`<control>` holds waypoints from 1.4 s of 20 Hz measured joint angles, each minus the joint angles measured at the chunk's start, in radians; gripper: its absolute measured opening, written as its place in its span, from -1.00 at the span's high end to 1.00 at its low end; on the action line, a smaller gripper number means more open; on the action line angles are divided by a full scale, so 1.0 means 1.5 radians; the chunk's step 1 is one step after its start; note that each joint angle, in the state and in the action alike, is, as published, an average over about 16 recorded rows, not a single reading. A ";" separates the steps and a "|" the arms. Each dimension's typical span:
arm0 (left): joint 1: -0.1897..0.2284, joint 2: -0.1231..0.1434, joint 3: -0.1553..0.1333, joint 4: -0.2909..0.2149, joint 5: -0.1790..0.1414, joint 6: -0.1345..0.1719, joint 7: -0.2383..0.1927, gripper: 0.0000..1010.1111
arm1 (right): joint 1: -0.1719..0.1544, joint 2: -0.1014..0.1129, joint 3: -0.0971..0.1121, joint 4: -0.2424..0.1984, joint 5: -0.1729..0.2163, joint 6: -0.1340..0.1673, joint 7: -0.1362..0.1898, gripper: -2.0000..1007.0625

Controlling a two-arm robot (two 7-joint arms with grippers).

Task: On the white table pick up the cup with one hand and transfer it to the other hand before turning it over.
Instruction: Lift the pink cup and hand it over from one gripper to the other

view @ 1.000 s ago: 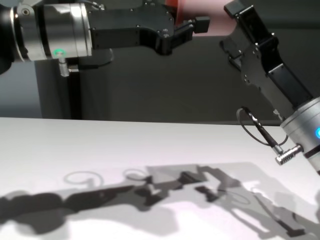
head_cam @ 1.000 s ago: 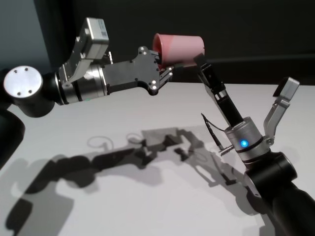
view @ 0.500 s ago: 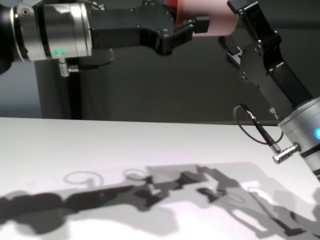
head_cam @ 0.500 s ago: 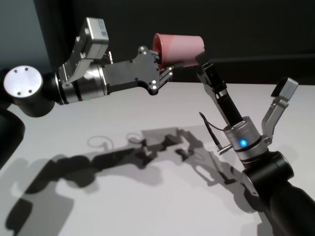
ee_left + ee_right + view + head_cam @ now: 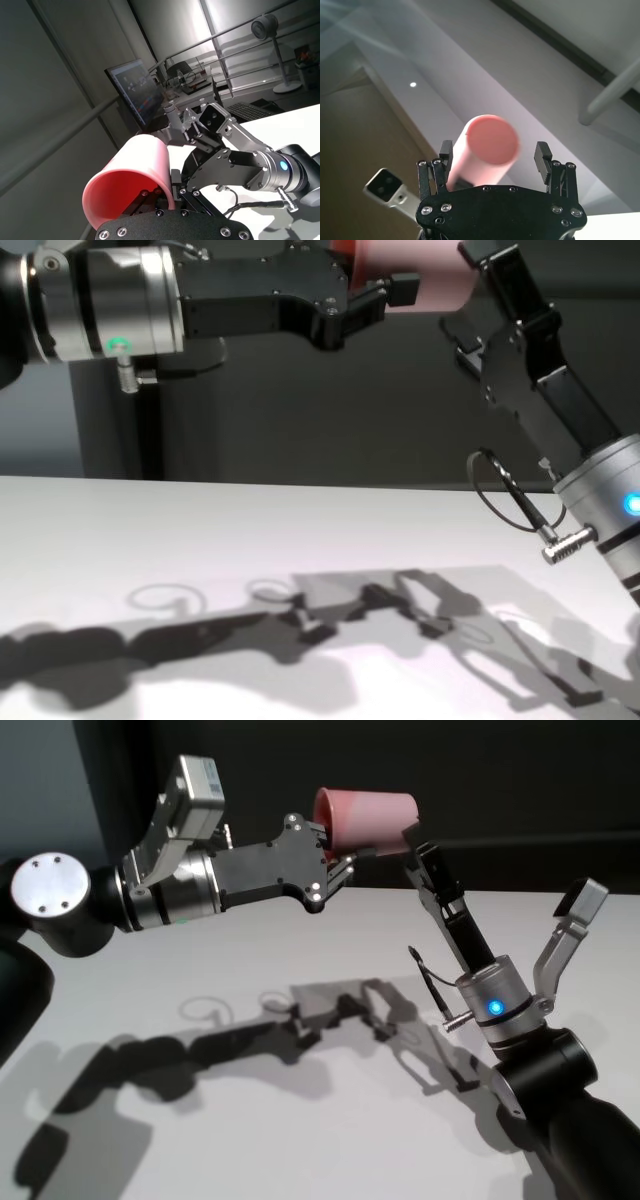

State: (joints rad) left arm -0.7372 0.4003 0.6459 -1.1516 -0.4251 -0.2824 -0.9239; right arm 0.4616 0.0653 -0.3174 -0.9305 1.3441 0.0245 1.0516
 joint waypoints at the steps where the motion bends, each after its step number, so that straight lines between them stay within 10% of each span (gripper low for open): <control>1: 0.000 0.000 0.000 0.000 0.000 0.000 0.000 0.93 | 0.000 0.000 -0.001 0.000 0.001 -0.002 -0.004 -0.99; 9: 0.000 0.000 0.000 0.000 0.000 0.000 0.000 0.93 | 0.005 -0.001 -0.008 0.001 0.010 -0.012 -0.026 -0.99; 28: 0.000 0.000 0.000 0.000 0.000 0.000 0.000 0.93 | 0.065 -0.025 -0.025 0.089 0.036 0.004 0.035 -0.99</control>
State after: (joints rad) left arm -0.7372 0.4003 0.6460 -1.1515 -0.4251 -0.2823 -0.9244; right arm 0.5586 0.0278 -0.3549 -0.7977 1.3983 0.0304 1.1047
